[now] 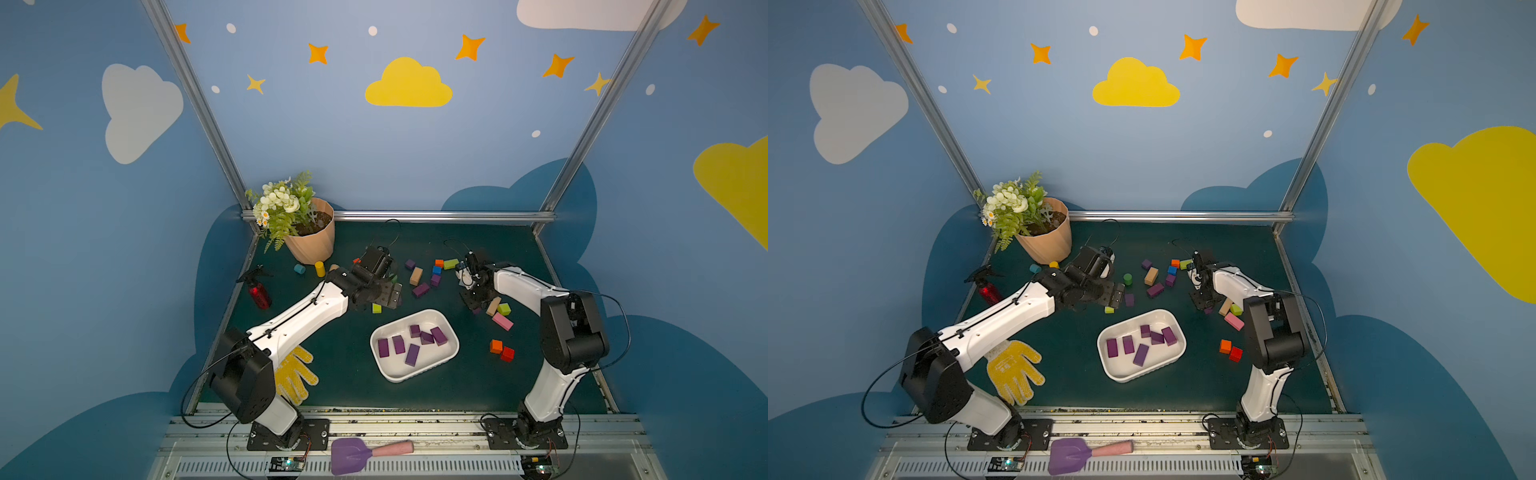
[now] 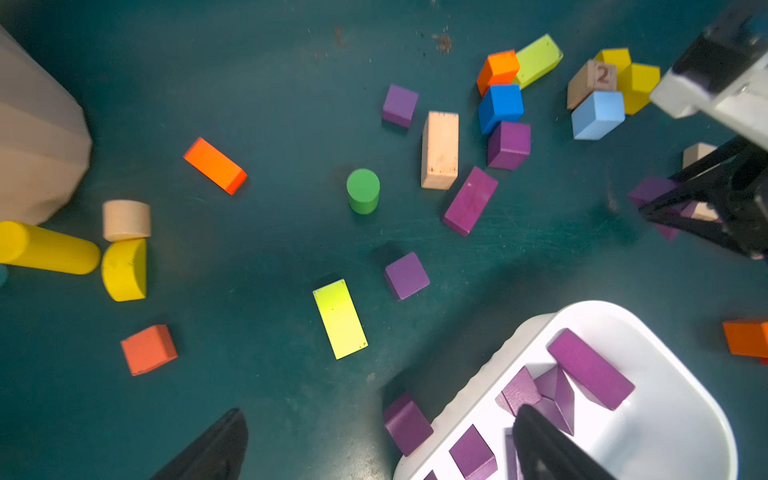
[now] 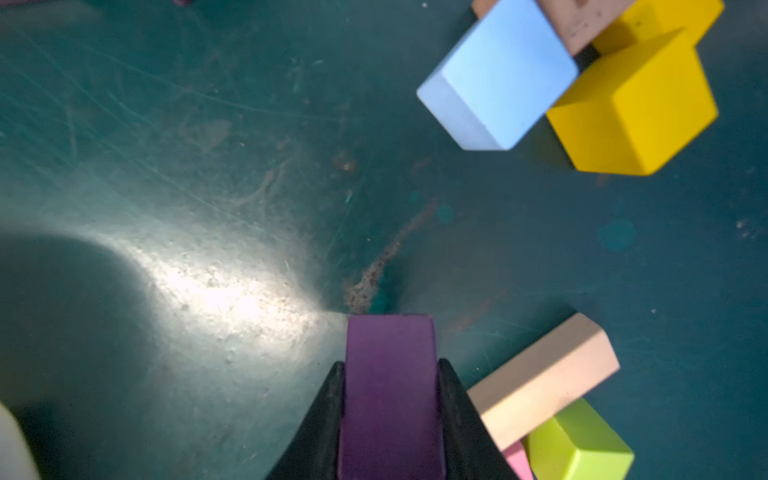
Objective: Pick purple bricks into the storage bin
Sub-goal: Pick up the building block from the center of the board, then place the building block in the storage box.
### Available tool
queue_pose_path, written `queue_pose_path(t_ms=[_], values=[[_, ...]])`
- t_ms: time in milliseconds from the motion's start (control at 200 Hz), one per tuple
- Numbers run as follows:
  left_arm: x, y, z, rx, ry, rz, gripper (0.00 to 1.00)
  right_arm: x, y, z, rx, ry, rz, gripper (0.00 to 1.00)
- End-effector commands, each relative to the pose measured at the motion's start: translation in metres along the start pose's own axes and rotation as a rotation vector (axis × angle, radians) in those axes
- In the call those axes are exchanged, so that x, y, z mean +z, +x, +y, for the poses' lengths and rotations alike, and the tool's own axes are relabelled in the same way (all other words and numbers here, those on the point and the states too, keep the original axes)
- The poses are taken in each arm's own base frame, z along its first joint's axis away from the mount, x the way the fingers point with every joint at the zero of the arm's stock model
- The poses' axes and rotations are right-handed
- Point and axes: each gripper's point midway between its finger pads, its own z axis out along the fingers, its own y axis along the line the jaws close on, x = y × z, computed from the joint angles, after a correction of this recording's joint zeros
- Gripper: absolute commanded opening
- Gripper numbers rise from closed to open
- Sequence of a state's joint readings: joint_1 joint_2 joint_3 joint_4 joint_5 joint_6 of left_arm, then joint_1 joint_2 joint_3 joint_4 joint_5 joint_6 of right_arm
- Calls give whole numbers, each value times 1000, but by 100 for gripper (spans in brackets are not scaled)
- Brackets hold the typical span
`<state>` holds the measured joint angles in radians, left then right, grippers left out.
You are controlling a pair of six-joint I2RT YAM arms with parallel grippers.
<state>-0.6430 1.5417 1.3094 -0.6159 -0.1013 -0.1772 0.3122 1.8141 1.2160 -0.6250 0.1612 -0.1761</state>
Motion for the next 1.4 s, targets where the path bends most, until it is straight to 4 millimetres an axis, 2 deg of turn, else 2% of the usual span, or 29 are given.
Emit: queue_pose_path(t_ms=[0, 150, 411, 646, 831, 1016, 1197, 1397], values=[[-20, 9, 9, -5, -34, 27, 100, -13, -1, -3, 25, 21, -31, 26], [-30, 30, 18, 20, -52, 53, 100, -20, -4, -2, 39, 21, -58, 26], [-38, 59, 21, 66, -4, 50, 100, -41, -9, 6, 34, 27, -99, 27], [-38, 60, 22, 36, 8, -7, 100, -62, -14, 14, 20, 58, -121, 26], [-36, 69, 23, 47, 9, 2, 100, -81, -14, 25, -16, 93, -125, 26], [-30, 77, 20, 90, -3, 42, 100, -105, -15, 44, -48, 85, -172, 27], [-33, 72, 19, 77, -18, 50, 100, -125, -13, 64, -87, 75, -218, 28], [-39, 70, 19, 65, -14, 25, 100, -134, -5, 92, -122, 38, -244, 28]])
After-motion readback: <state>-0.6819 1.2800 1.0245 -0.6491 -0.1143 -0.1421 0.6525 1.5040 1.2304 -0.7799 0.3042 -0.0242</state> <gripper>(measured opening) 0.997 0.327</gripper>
